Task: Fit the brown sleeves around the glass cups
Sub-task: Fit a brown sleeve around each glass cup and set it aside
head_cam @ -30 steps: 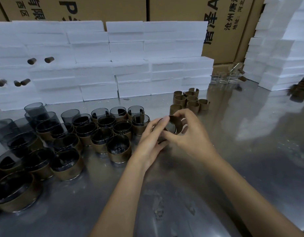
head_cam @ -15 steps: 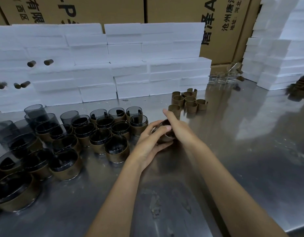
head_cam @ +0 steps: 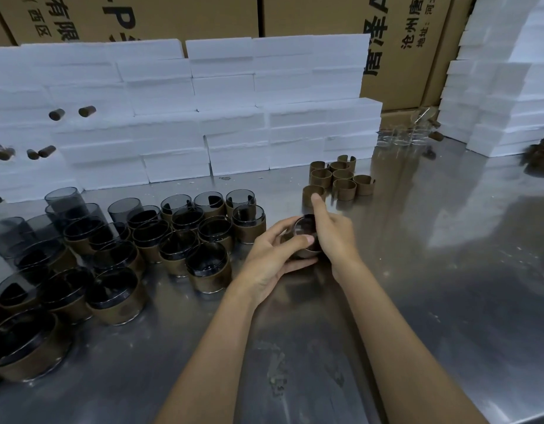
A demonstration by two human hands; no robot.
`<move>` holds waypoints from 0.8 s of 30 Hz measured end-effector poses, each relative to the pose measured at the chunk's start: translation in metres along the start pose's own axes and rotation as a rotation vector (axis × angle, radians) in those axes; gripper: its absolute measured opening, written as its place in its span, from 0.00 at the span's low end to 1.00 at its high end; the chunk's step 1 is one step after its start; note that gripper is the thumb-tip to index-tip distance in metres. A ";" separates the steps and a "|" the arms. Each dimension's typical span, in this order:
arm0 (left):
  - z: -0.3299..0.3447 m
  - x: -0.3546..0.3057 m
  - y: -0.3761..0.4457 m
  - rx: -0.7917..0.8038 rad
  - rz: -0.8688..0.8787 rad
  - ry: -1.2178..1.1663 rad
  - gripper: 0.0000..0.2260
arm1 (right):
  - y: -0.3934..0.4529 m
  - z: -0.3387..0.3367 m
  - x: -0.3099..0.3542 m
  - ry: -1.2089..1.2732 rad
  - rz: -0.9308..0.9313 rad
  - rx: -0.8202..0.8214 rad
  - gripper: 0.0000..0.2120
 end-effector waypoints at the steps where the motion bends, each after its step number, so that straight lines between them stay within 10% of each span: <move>1: 0.001 0.000 0.000 0.001 0.003 0.004 0.16 | 0.000 0.000 -0.002 0.022 0.005 0.008 0.31; 7: -0.002 -0.003 -0.001 -0.096 0.012 -0.053 0.34 | -0.007 0.003 -0.005 0.199 0.060 0.069 0.22; 17: 0.003 -0.012 -0.005 -0.028 0.030 0.097 0.21 | -0.024 0.010 -0.006 0.457 0.252 0.200 0.11; 24: -0.021 -0.011 -0.011 -0.542 0.054 -0.023 0.20 | -0.044 0.038 -0.004 0.588 0.349 0.317 0.09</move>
Point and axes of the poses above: each hand's wrist, its own y-axis towards the middle knuckle, its own z-axis out of the palm, x = y × z, the point moved 6 cm from there along y, towards the middle knuckle, and after that the axes turned 2 degrees about y, right-handed, at the moved point
